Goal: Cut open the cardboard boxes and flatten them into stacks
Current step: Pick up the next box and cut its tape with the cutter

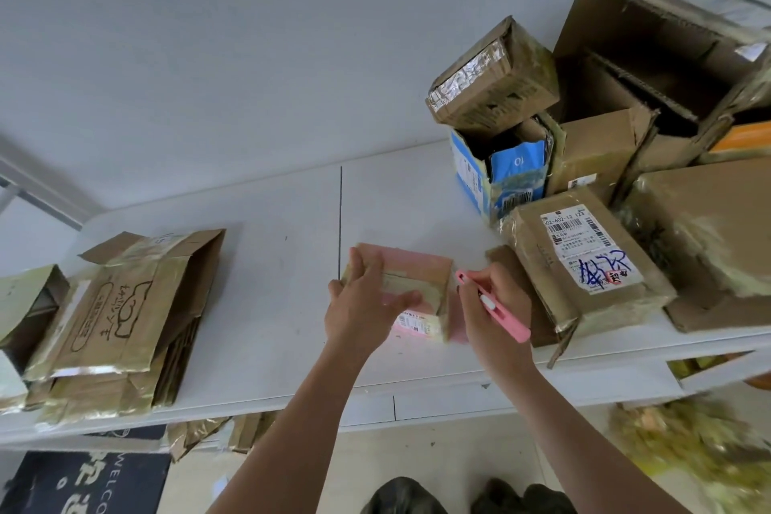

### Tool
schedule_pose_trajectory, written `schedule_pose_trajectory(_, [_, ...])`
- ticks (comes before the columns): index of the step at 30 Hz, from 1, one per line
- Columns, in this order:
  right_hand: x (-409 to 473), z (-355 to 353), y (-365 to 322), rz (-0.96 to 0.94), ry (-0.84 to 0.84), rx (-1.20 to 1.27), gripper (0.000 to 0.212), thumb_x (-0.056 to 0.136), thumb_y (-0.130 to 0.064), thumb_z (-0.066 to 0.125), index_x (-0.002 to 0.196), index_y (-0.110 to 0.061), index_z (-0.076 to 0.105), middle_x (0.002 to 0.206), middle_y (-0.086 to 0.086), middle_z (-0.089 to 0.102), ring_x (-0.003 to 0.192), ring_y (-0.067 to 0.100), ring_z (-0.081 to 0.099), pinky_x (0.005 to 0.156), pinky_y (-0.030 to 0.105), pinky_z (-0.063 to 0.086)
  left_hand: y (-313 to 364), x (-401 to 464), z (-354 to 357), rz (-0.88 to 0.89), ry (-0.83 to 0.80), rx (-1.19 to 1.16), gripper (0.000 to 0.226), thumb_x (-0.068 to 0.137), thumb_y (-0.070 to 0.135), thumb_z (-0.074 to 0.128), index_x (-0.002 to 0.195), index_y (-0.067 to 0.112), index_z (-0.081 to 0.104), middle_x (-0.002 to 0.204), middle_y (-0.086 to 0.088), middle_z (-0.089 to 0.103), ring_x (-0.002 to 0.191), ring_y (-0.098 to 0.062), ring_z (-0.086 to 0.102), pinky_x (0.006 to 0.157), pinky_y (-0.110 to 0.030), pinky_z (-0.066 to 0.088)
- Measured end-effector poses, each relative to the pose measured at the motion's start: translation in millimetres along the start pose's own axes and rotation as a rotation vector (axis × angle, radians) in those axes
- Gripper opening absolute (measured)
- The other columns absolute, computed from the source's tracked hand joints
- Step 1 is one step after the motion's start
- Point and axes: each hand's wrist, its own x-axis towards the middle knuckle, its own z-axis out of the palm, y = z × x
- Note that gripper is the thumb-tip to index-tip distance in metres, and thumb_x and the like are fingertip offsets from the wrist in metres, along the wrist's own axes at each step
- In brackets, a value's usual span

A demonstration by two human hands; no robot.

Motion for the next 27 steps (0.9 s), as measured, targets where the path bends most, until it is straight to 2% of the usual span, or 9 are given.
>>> schedule_pose_trajectory(6, [-12.0,-1.2,-5.7,-0.042,-0.052,-0.047,0.022,0.091,-0.001,0.06,0.072,-0.002,0.051,0.056,0.009,0.049,0.049,0.021,0.045,0.045,0.033,0.036,1.7,-1.4,-0.5,0.008,-0.003,0.023,0.086,0.083,0.071,0.055,0.151,0.038,0.016,0.163,0.017,-0.004,0.128,-0.03,0.031,0.077,-0.038,0.046])
schedule_pose_trajectory(10, [-21.8,-3.4,-4.4,-0.076,-0.1,-0.081,0.019,0.09,-0.011,0.055,0.073,-0.007,0.049,0.058,0.007,0.053,0.049,0.019,0.047,0.043,0.029,0.037,2.0,-1.5,-0.2,0.012,0.001,0.026,0.086,0.084,0.071,0.053,0.153,0.037,0.015,0.163,0.015,-0.005,0.13,-0.032,0.03,0.077,-0.038,0.047])
schedule_pose_trajectory(13, [-32.4,-9.4,-7.1,-0.113,-0.168,-0.086,0.018,0.089,-0.012,0.056,0.072,-0.007,0.05,0.058,0.004,0.054,0.048,0.011,0.044,0.045,0.015,0.032,0.3,1.6,0.7,0.015,0.012,0.005,0.087,0.083,0.07,0.055,0.153,0.037,0.016,0.163,0.015,-0.004,0.129,-0.033,0.03,0.075,-0.039,0.046])
schedule_pose_trajectory(16, [-29.5,-17.6,-18.1,-0.077,-0.156,0.047,0.021,0.088,-0.018,0.057,0.071,-0.007,0.05,0.058,-0.006,0.056,0.045,0.001,0.043,0.044,0.011,0.033,-2.0,0.2,2.6,0.046,0.017,-0.056,0.087,0.081,0.067,0.061,0.151,0.035,0.021,0.16,0.016,0.007,0.124,-0.034,0.031,0.081,-0.042,0.049])
schedule_pose_trajectory(19, [-2.0,-16.2,-17.9,-0.106,-0.049,-0.016,0.011,0.093,-0.021,0.056,0.085,-0.013,0.054,0.074,-0.003,0.064,0.06,0.011,0.06,0.05,0.027,0.048,-6.0,-1.3,-2.0,0.17,0.008,-0.138,0.083,0.082,0.054,0.071,0.148,0.031,0.027,0.159,0.016,0.012,0.132,-0.031,0.026,0.103,-0.045,0.041])
schedule_pose_trajectory(21, [15.8,-10.2,-11.1,-0.14,-0.06,-0.11,0.003,0.096,-0.013,0.055,0.095,-0.011,0.054,0.083,0.007,0.064,0.074,0.02,0.064,0.064,0.041,0.053,-11.4,-0.8,-10.7,0.271,-0.064,-0.133,0.086,0.084,0.039,0.074,0.153,0.03,0.024,0.162,0.017,0.003,0.148,-0.023,0.007,0.119,-0.039,0.02])
schedule_pose_trajectory(22, [19.1,-5.9,-6.2,-0.146,-0.093,-0.13,0.002,0.097,-0.01,0.054,0.096,-0.008,0.054,0.084,0.008,0.063,0.076,0.022,0.063,0.066,0.044,0.053,-14.8,-0.2,-15.7,0.301,-0.091,-0.103,0.088,0.085,0.035,0.074,0.154,0.03,0.021,0.163,0.017,-0.001,0.15,-0.02,-0.003,0.121,-0.039,0.013])
schedule_pose_trajectory(24, [13.8,3.4,-0.3,-0.152,-0.143,-0.172,0.01,0.098,-0.017,0.051,0.096,-0.007,0.053,0.082,0.007,0.06,0.074,0.022,0.063,0.064,0.046,0.051,-18.4,0.5,-24.0,0.272,-0.089,-0.091,0.084,0.086,0.03,0.073,0.153,0.037,0.024,0.163,0.011,-0.003,0.148,-0.02,-0.005,0.12,-0.041,0.015])
schedule_pose_trajectory(27, [-7.0,11.3,4.1,-0.142,-0.115,-0.16,0.02,0.099,-0.031,0.047,0.098,-0.012,0.053,0.086,0.004,0.06,0.08,0.021,0.067,0.065,0.044,0.053,-13.3,-3.8,-28.5,0.07,-0.083,-0.319,0.053,0.097,0.031,0.057,0.143,0.048,0.038,0.154,0.001,0.008,0.136,-0.028,0.02,0.107,-0.032,0.027])
